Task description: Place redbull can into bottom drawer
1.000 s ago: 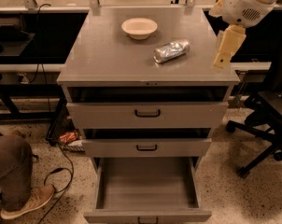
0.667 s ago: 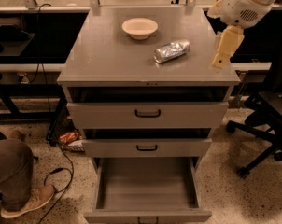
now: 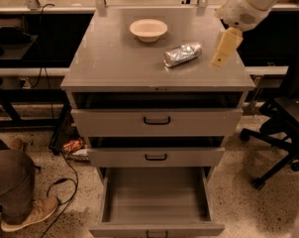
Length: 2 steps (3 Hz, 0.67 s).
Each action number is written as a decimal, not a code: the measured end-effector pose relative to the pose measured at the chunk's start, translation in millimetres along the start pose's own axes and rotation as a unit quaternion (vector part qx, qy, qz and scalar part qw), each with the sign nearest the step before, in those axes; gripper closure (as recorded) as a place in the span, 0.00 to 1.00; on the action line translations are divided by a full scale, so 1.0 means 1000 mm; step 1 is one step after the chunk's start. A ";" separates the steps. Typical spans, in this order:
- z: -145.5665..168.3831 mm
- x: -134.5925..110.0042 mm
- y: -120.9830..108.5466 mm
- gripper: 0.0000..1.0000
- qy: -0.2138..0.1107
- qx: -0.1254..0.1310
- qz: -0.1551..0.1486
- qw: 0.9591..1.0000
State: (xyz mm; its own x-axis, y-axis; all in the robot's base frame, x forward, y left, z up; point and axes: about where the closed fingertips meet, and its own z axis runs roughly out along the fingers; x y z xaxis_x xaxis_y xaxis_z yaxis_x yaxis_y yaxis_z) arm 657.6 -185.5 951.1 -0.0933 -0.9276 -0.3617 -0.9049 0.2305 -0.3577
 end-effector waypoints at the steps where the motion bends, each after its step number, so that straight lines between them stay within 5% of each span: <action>1: 0.048 0.004 -0.032 0.00 0.010 0.003 0.051 0.999; 2: 0.082 0.008 -0.044 0.00 0.021 -0.007 0.084 0.996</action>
Offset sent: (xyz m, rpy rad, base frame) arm 0.1042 0.0066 -0.0757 0.0454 0.1137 -0.2254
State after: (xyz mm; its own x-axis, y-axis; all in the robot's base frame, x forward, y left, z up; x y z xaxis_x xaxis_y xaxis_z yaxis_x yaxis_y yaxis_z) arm 731.0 -179.3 893.7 -0.2615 -0.8877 -0.3789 -0.8808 0.3801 -0.2825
